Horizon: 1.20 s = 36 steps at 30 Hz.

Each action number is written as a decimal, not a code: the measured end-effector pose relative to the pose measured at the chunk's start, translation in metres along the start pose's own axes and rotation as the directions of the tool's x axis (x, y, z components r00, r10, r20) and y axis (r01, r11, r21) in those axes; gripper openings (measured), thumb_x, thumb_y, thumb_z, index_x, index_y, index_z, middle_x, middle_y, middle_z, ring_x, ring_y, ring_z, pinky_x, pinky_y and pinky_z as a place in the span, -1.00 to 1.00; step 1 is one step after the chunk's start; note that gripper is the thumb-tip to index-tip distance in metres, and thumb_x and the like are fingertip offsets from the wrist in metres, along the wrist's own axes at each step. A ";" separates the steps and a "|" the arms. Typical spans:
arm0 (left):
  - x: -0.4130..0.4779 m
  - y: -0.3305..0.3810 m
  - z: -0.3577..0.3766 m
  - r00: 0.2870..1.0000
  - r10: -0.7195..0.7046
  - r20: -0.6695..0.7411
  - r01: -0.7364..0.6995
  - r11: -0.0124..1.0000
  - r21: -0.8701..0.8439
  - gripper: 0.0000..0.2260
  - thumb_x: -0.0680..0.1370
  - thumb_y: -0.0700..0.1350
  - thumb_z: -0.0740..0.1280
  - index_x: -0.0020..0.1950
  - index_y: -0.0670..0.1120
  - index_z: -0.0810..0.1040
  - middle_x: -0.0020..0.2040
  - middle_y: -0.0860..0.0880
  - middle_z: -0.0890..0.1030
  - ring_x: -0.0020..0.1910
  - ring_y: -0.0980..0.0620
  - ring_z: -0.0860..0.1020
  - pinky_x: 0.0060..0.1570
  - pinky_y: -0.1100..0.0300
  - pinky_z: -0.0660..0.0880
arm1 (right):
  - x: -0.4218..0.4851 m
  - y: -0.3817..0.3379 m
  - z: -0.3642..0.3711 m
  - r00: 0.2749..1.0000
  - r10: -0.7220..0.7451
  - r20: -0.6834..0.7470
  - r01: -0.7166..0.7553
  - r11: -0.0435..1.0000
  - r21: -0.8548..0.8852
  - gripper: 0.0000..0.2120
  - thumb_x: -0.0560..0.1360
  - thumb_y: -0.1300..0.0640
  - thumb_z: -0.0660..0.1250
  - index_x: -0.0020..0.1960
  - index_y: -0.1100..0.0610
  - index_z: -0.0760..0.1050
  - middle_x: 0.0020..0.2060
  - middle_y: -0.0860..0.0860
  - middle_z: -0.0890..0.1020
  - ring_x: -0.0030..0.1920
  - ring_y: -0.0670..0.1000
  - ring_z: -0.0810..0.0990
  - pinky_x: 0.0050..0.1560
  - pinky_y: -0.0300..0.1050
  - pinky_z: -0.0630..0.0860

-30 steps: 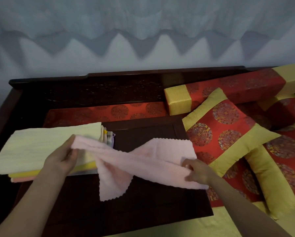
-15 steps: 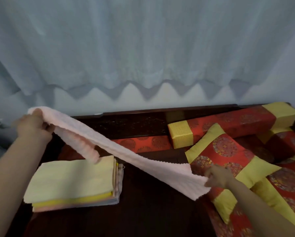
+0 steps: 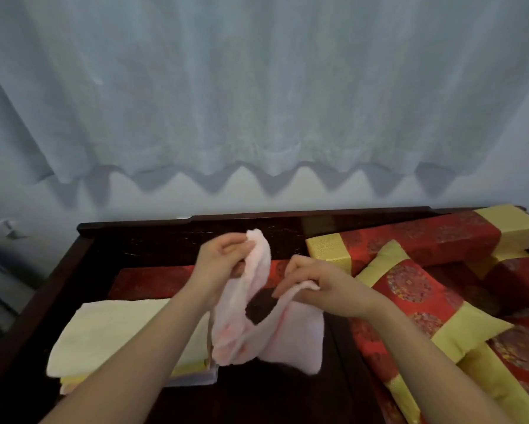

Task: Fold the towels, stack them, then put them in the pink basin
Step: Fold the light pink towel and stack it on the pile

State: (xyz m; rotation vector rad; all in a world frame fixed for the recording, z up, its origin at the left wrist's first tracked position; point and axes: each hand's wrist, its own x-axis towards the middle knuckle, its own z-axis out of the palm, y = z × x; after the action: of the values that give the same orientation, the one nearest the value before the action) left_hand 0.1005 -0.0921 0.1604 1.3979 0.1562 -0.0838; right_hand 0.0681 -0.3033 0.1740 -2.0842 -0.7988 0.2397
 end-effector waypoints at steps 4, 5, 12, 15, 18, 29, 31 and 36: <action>-0.013 -0.018 0.007 0.999 -0.039 0.022 0.039 0.999 -0.007 -0.87 0.52 -0.25 0.35 0.05 -0.17 0.60 -0.28 -0.02 0.67 -0.35 0.12 0.60 -0.34 0.25 0.57 | 0.007 -0.004 0.008 0.930 0.120 -0.348 -0.045 0.976 0.215 -0.82 0.32 0.32 0.51 -0.18 0.10 0.58 -0.27 -0.04 0.64 -0.26 -0.15 0.58 -0.23 -0.34 0.47; -0.016 -0.020 0.007 0.999 -0.041 0.019 0.041 0.999 0.011 -0.87 0.52 -0.24 0.34 0.04 -0.14 0.61 -0.23 -0.05 0.68 -0.28 0.09 0.62 -0.27 0.22 0.59 | 0.008 -0.002 0.010 0.899 0.172 -0.403 -0.061 0.960 0.272 -0.81 0.29 0.32 0.54 -0.23 0.11 0.58 -0.30 -0.02 0.65 -0.28 -0.13 0.59 -0.25 -0.31 0.49; -0.028 -0.033 0.006 0.995 -0.023 0.097 0.009 0.991 0.136 -0.88 0.55 -0.22 0.30 0.04 -0.09 0.59 -0.17 -0.07 0.68 -0.19 0.00 0.65 -0.14 0.11 0.62 | -0.003 0.010 0.010 0.935 0.222 -0.275 -0.156 0.957 0.244 -0.67 0.36 0.40 0.40 -0.17 -0.02 0.70 -0.17 -0.02 0.59 -0.22 -0.09 0.51 -0.23 -0.30 0.41; -0.030 -0.039 0.006 0.990 -0.015 0.140 -0.012 0.982 0.190 -0.84 0.54 -0.23 0.32 0.06 -0.06 0.63 -0.07 -0.08 0.70 -0.07 -0.04 0.67 -0.05 0.03 0.63 | -0.003 0.010 0.017 0.909 0.233 -0.345 -0.149 0.956 0.252 -0.72 0.34 0.36 0.46 -0.10 0.00 0.64 -0.23 -0.06 0.66 -0.25 -0.10 0.60 -0.23 -0.29 0.50; -0.032 -0.042 0.008 0.985 -0.010 0.172 -0.026 0.978 0.208 -0.82 0.53 -0.26 0.33 0.02 -0.04 0.65 -0.06 -0.08 0.71 -0.03 -0.05 0.66 0.00 0.01 0.62 | 0.001 0.012 0.025 0.874 0.285 -0.394 -0.180 0.942 0.284 -0.73 0.26 0.26 0.57 -0.17 0.07 0.52 -0.43 -0.14 0.60 -0.42 -0.20 0.53 -0.35 -0.34 0.45; -0.028 -0.052 0.002 0.931 0.086 0.354 -0.261 0.836 0.483 -0.84 0.47 -0.10 0.42 0.03 -0.05 0.69 -0.17 0.13 0.71 -0.16 0.20 0.65 -0.14 0.35 0.55 | 0.002 0.033 0.052 0.909 0.129 -0.396 -0.112 0.992 0.066 -0.68 0.37 0.15 0.51 -0.21 0.15 0.34 -0.45 0.05 0.51 -0.46 -0.14 0.39 -0.44 -0.34 0.33; -0.026 -0.054 -0.001 0.912 0.129 0.389 -0.347 0.750 0.564 -0.87 0.48 -0.12 0.41 0.01 -0.04 0.69 -0.26 0.29 0.66 -0.20 0.27 0.62 -0.19 0.45 0.49 | 0.000 0.036 0.054 0.926 0.133 -0.353 -0.130 0.991 0.031 -0.70 0.37 0.19 0.49 -0.19 0.12 0.33 -0.39 0.00 0.52 -0.42 -0.15 0.43 -0.41 -0.32 0.37; -0.021 -0.060 -0.006 0.902 0.208 0.378 -0.419 0.628 0.655 -0.86 0.51 -0.17 0.35 -0.07 0.05 0.66 -0.31 0.30 0.60 -0.14 0.28 0.59 -0.17 0.46 0.48 | -0.004 0.044 0.063 0.943 0.210 -0.259 -0.216 0.976 0.005 -0.60 0.30 0.21 0.50 -0.01 0.03 0.36 -0.22 0.01 0.57 -0.26 -0.09 0.53 -0.31 -0.32 0.44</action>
State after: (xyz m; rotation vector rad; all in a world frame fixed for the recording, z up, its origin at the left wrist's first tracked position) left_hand 0.0702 -0.0973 0.1044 2.1844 -0.4126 -0.0374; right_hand 0.0571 -0.2826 0.1009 -2.1696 -0.4216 0.0721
